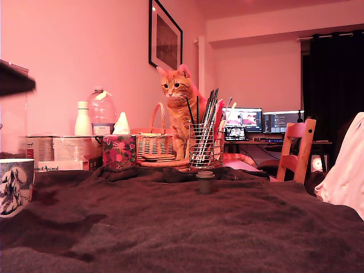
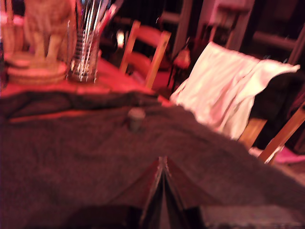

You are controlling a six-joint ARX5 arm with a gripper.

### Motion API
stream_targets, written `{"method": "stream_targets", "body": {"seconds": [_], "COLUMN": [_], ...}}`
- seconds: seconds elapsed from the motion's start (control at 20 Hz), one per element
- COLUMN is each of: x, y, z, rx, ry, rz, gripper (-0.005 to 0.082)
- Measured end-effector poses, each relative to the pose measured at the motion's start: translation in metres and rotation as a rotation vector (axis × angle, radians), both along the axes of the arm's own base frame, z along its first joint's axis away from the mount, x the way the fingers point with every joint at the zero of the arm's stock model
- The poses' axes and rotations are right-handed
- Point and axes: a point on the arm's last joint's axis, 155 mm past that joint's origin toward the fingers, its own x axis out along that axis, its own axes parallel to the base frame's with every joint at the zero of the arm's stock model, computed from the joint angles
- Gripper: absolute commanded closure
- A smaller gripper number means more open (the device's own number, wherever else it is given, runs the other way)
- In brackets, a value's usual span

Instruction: Pick up the coffee capsules on the table and drop them inside the coffee cup

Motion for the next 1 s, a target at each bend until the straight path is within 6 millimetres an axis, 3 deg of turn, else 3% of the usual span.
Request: {"method": "stream_targets", "body": {"seconds": [0.15, 0.35, 0.4, 1.0], "x": [0.006, 0.013, 0.015, 0.037], "y": [-0.004, -0.01, -0.011, -0.021], "z": [-0.004, -0.006, -0.005, -0.022], "rx": [0.009, 0.007, 0.005, 0.018], "ry": [0.011, 0.009, 0.007, 0.017], "rz": [0.002, 0.002, 0.002, 0.034], "gripper": [0.0644, 0.0227, 0.0179, 0.0179]}}
